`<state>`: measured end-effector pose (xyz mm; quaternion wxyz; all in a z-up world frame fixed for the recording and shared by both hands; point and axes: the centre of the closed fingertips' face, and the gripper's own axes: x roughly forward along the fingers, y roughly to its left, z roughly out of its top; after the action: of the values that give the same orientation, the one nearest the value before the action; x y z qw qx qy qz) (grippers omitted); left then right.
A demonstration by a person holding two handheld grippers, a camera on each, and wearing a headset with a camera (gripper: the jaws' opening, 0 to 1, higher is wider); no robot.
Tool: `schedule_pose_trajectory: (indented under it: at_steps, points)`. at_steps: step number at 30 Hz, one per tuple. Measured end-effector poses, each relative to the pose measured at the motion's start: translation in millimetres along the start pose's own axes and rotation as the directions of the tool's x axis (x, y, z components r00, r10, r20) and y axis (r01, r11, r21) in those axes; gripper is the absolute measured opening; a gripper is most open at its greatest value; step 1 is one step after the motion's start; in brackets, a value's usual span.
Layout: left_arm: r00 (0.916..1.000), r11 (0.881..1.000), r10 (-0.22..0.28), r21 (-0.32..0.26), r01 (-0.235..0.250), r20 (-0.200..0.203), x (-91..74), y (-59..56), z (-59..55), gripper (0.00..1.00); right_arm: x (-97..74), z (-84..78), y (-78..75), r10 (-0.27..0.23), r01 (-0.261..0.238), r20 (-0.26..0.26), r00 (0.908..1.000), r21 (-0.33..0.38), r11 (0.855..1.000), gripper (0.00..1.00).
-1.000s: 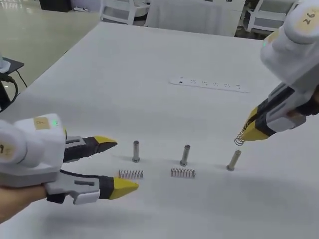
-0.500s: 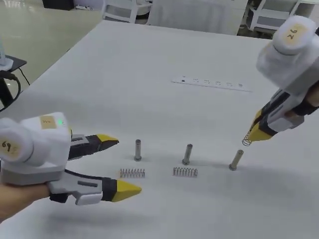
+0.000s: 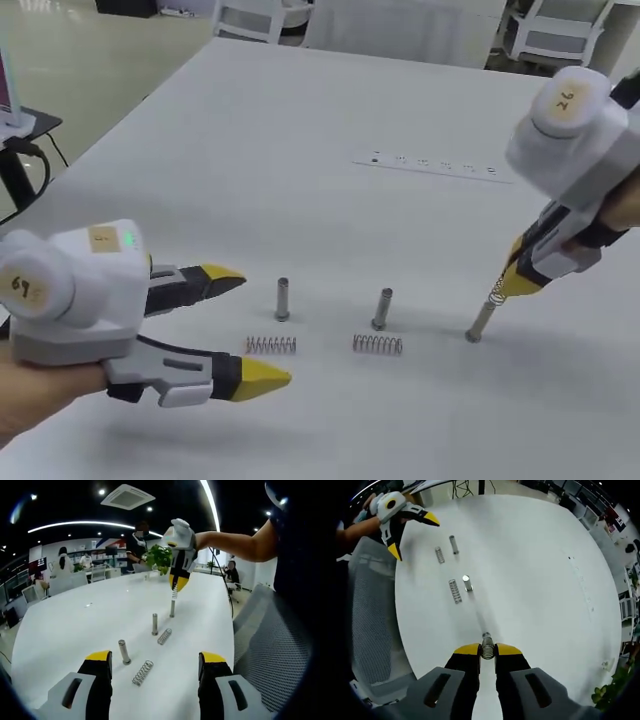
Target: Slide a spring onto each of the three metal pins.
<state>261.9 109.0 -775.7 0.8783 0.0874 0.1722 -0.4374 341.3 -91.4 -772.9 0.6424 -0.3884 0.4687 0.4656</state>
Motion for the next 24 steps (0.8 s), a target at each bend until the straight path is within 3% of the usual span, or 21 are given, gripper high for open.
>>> schedule_pose_trajectory:
  at_steps: [13, 24]
  points:
    - [1.0000, 1.000, -0.002, -0.006, 0.002, -0.006, -0.1, -0.8, -2.2, 0.64, 11.2, -2.1, -1.6, 0.011, -0.011, -0.016, 0.9998, 0.002, 1.000, 0.08]
    - [0.9999, 1.000, -0.007, -0.003, 0.007, -0.008, 1.0, -1.7, -1.9, 0.63, 31.7, -7.2, -1.0, 0.018, -0.018, -0.036, 0.9992, 0.010, 1.000, 0.08]
